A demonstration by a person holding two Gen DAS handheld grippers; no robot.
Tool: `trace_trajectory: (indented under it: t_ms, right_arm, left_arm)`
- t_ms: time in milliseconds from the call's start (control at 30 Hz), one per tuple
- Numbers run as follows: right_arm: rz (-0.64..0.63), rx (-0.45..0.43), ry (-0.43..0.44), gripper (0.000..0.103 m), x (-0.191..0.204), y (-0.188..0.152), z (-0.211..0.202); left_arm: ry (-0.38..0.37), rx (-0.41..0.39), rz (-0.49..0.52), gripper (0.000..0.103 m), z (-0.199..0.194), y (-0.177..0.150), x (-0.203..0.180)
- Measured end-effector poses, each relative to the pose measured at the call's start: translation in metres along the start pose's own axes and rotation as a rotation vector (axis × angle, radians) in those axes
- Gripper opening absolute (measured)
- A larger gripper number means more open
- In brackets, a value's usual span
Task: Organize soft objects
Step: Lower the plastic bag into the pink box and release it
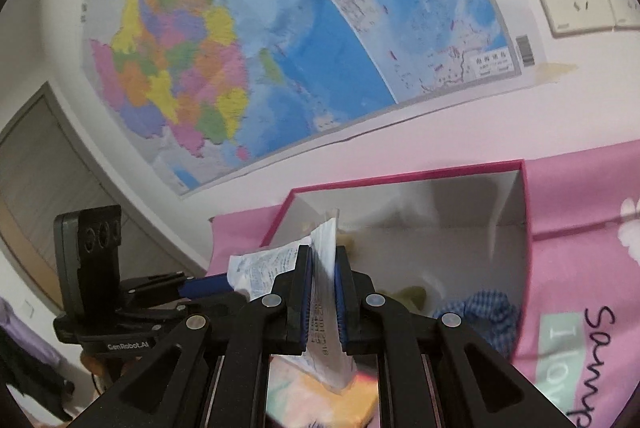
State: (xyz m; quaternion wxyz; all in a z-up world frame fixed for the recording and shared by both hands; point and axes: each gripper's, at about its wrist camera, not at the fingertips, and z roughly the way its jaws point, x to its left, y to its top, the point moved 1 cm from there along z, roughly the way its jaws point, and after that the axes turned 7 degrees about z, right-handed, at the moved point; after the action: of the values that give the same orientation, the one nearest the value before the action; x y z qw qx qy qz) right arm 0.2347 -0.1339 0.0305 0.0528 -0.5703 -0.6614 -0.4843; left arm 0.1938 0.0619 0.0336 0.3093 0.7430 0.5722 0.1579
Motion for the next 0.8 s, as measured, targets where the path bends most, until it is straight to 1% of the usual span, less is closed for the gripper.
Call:
trace_trajectory:
  t_ms: [67, 167, 200, 233, 267, 300, 333, 400, 500, 567, 633, 700, 800]
  right_arm:
    - [0.015, 0.008, -0.014, 0.011, -0.006, 0.003, 0.010]
    - [0.037, 0.029, -0.069, 0.015, -0.015, 0.004, 0.028]
    - [0.031, 0.030, -0.106, 0.019, -0.016, 0.005, 0.032]
    - [0.024, 0.024, -0.141, 0.027, -0.017, 0.004, 0.033]
    - [0.017, 0.017, -0.177, 0.033, -0.017, 0.004, 0.035]
    - [0.019, 0.017, -0.184, 0.040, -0.018, 0.003, 0.035]
    - [0.023, 0.016, -0.184, 0.043, -0.019, 0.003, 0.034]
    - [0.024, 0.008, -0.202, 0.045, -0.021, 0.001, 0.030]
    - [0.005, 0.004, -0.198, 0.045, -0.021, -0.004, 0.019]
    - [-0.008, 0.007, -0.181, 0.045, -0.018, -0.008, 0.009]
    - [-0.027, 0.004, -0.166, 0.046, -0.014, -0.013, -0.004]
    - [-0.047, 0.009, -0.133, 0.046, -0.009, -0.021, -0.020]
    - [-0.080, 0.020, -0.099, 0.048, 0.000, -0.033, -0.041]
  left_arm:
    - [0.007, 0.019, -0.015, 0.042, 0.008, 0.005, 0.006]
    - [0.037, 0.042, -0.036, 0.042, 0.021, 0.012, 0.017]
    - [0.053, 0.049, -0.039, 0.042, 0.024, 0.014, 0.019]
    - [0.065, 0.056, -0.043, 0.042, 0.026, 0.015, 0.022]
    - [0.073, 0.058, -0.052, 0.042, 0.028, 0.016, 0.025]
    - [0.082, 0.057, -0.056, 0.042, 0.028, 0.017, 0.027]
    - [0.095, 0.054, -0.058, 0.042, 0.028, 0.017, 0.027]
    - [0.113, 0.043, -0.057, 0.042, 0.025, 0.014, 0.028]
    - [0.134, 0.018, -0.035, 0.042, 0.017, 0.007, 0.023]
    - [0.148, -0.003, -0.020, 0.042, 0.009, 0.003, 0.019]
    - [0.136, -0.027, -0.004, 0.043, 0.000, -0.001, 0.013]
    - [0.117, -0.053, 0.011, 0.043, -0.012, -0.007, 0.006]
    - [0.072, -0.094, 0.043, 0.047, -0.031, -0.019, -0.007]
